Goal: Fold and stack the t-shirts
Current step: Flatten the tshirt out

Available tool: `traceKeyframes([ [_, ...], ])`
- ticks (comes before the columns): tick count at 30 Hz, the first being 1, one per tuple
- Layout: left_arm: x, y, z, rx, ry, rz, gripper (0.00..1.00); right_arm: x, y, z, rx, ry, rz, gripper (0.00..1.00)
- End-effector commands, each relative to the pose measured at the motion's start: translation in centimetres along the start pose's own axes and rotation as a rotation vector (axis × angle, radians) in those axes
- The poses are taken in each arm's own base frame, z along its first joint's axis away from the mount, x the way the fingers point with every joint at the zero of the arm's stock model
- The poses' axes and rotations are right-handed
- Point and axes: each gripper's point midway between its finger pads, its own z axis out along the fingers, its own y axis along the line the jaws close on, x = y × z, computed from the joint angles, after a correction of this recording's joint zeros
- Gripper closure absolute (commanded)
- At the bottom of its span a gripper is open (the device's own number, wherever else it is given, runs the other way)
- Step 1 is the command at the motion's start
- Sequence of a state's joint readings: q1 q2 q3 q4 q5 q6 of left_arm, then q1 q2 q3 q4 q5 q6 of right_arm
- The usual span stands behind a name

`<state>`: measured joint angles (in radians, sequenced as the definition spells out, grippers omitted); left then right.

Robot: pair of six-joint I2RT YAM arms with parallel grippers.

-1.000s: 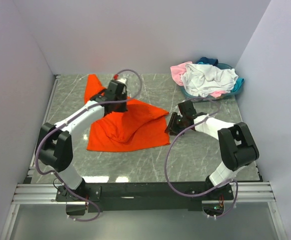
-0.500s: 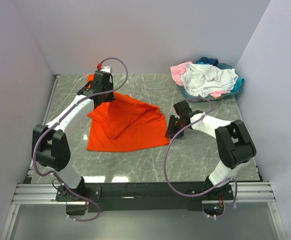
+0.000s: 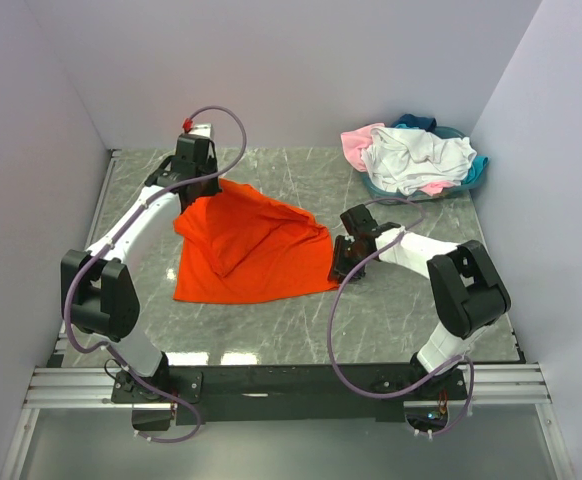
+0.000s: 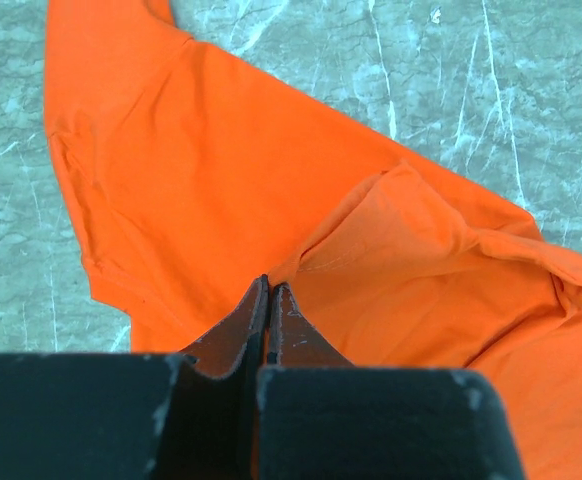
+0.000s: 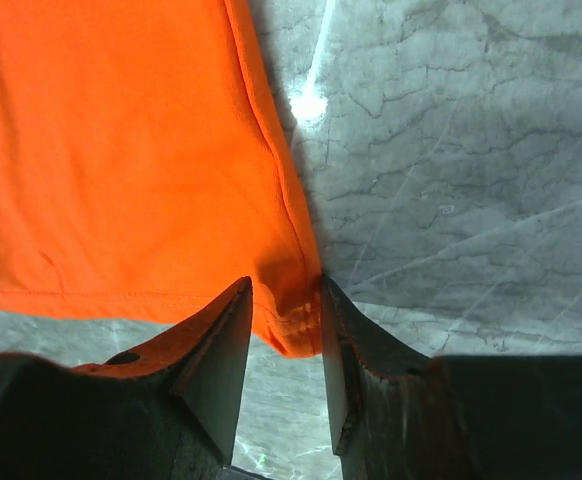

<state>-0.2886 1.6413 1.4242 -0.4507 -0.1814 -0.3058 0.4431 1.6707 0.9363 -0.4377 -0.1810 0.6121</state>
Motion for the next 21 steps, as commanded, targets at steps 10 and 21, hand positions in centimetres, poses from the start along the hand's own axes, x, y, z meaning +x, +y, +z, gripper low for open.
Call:
traceKeyframes([
  [10,-4.7,0.8,-1.4,0.004,-0.122,-0.018,1.00,1.0,-1.4,0.0,0.068,0.005,0.012,0.74],
  [21,-9.4,1.0,-1.0,0.035,-0.213,-0.113,1.00,-0.5,-0.6,-1.5,0.061,-0.040,-0.024,1.00],
])
